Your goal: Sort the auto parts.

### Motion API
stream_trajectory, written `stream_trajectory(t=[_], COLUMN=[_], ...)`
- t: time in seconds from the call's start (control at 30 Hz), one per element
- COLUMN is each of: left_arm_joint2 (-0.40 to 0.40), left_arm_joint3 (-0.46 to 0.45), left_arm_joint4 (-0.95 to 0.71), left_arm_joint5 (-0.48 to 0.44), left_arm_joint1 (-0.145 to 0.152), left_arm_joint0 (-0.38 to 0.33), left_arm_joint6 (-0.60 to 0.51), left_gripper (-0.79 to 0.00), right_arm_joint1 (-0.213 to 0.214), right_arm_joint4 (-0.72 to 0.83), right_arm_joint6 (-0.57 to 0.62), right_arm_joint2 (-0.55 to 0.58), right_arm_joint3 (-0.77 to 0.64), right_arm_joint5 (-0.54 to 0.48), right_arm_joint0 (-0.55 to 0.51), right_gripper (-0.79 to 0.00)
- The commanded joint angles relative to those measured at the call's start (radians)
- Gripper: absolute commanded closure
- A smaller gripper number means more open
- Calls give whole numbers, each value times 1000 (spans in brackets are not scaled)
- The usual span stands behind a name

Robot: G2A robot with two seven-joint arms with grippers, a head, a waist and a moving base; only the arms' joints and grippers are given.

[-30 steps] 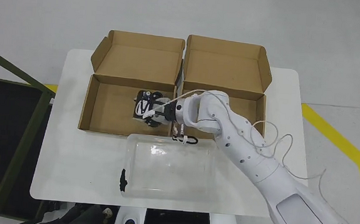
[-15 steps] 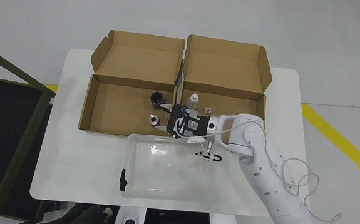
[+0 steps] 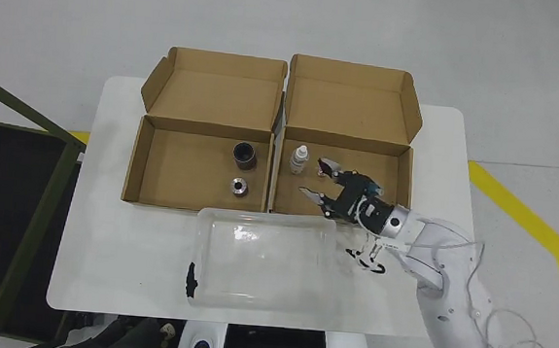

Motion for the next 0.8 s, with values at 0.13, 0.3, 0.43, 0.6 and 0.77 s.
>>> stream_trajectory(t=[0.13,0.3,0.43,0.6,0.77], left_arm_joint2=[0,0,0,0,0], left_arm_joint3=[0,0,0,0,0], left_arm_joint4=[0,0,0,0,0], left_arm_joint5=[0,0,0,0,0], left_arm_joint1=[0,0,0,0,0], left_arm_joint0=[0,0,0,0,0], left_arm_joint6=[0,0,0,0,0], left_gripper=[-785,-785,-785,-785,-785], right_arm_joint1=[17,28,35,40,43], right_arm_joint4=[-21,-12,-9,-19,-29], right_arm_joint6=[-87,-127,-167,-223,-260], right_arm_joint2=[138,237,306,374,410], right_arm_joint3=[-38,-60,-78,-82,-75], right_arm_joint5=[52,77,91,131,145], right_arm_joint0=[-130,-222,-284,-355,-399], right_gripper=[-388,-385,-403,-474,-526])
